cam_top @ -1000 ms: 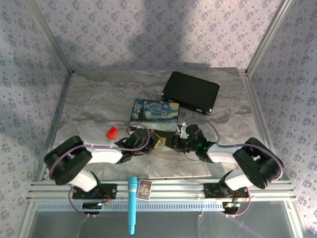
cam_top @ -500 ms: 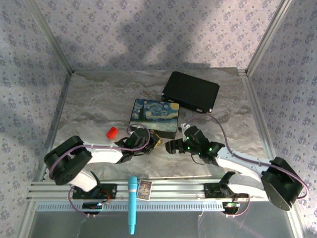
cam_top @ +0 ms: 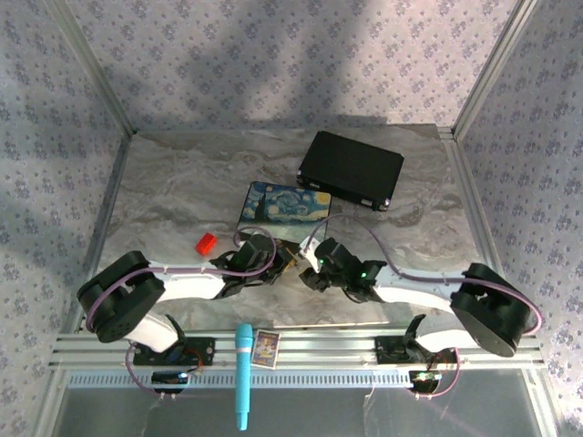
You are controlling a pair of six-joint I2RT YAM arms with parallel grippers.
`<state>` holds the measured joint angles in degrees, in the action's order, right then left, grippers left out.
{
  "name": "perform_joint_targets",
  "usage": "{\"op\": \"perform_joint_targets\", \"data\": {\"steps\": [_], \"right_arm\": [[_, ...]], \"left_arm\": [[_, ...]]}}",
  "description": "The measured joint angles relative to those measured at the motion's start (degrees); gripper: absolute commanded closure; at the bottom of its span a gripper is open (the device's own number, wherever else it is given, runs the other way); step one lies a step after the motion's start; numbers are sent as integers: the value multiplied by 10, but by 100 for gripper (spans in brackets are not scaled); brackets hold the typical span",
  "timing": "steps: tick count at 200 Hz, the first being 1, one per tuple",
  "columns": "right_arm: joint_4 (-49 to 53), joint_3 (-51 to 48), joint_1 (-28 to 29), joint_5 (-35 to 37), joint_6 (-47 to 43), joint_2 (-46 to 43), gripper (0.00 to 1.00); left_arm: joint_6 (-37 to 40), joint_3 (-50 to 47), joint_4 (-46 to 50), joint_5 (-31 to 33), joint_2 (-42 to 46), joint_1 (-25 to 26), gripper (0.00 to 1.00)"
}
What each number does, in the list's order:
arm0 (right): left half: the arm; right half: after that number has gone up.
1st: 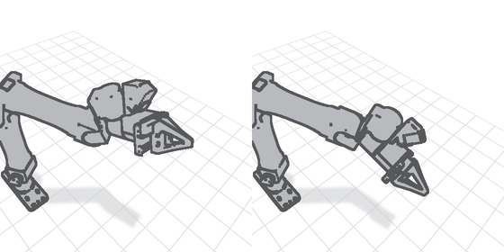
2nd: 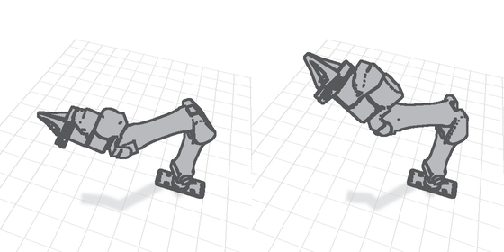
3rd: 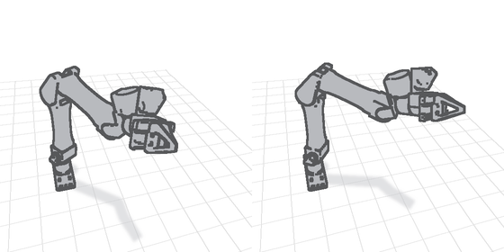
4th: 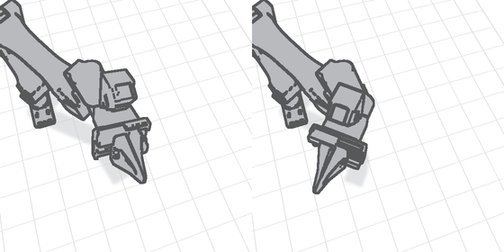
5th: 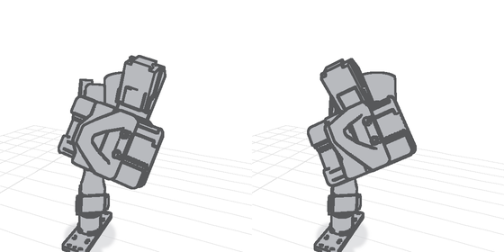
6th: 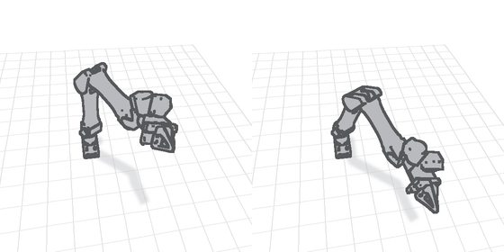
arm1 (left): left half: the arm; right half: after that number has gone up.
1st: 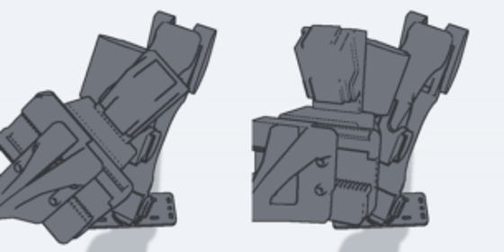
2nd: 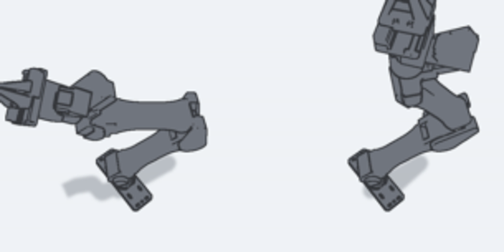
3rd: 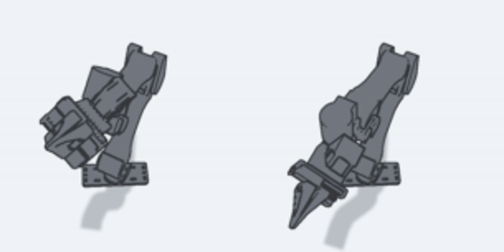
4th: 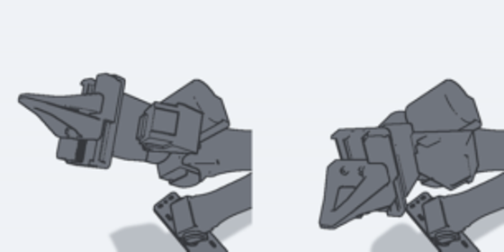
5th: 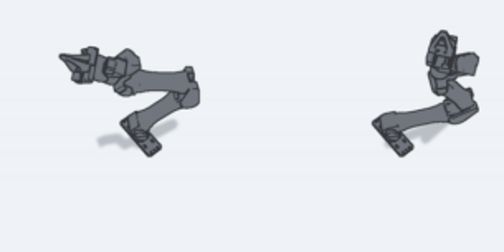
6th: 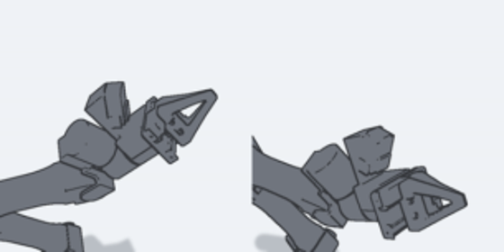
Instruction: Unlock a padlock with a key
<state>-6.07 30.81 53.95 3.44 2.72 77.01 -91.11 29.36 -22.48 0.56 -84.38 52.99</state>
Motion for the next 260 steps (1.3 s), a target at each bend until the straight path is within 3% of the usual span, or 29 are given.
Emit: {"op": "perform_joint_targets", "data": {"steps": [62, 190, 260], "right_arm": [[-32, 7, 2, -21, -40, 27, 55], [-49, 24, 13, -26, -52, 69, 83], [-52, 26, 3, -60, -47, 74, 92]], "left_arm": [[0, 0, 0, -2, 0, 0, 100], [0, -2, 9, -12, 7, -1, 100], [0, -7, 9, -14, 11, -1, 100]]}}
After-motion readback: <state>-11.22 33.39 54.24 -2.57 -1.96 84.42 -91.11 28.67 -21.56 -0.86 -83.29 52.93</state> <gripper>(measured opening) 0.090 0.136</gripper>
